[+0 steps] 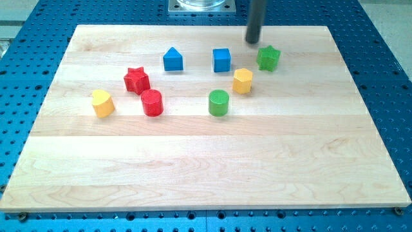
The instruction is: Move the hexagon into thegreen circle
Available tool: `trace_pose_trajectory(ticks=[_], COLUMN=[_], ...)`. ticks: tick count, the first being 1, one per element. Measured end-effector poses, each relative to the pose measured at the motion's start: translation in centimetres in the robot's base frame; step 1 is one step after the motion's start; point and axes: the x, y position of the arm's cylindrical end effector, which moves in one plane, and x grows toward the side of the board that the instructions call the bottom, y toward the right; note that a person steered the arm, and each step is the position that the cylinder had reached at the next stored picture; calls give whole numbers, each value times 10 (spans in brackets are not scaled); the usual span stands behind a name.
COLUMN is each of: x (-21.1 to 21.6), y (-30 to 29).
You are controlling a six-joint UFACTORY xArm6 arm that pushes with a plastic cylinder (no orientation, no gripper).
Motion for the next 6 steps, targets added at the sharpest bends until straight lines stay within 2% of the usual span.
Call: trace_pose_trajectory(ticks=[1, 2, 3, 4, 5, 6], x=[-16, 17, 69, 116, 126, 162], y=[-26, 38, 132, 121, 17, -25])
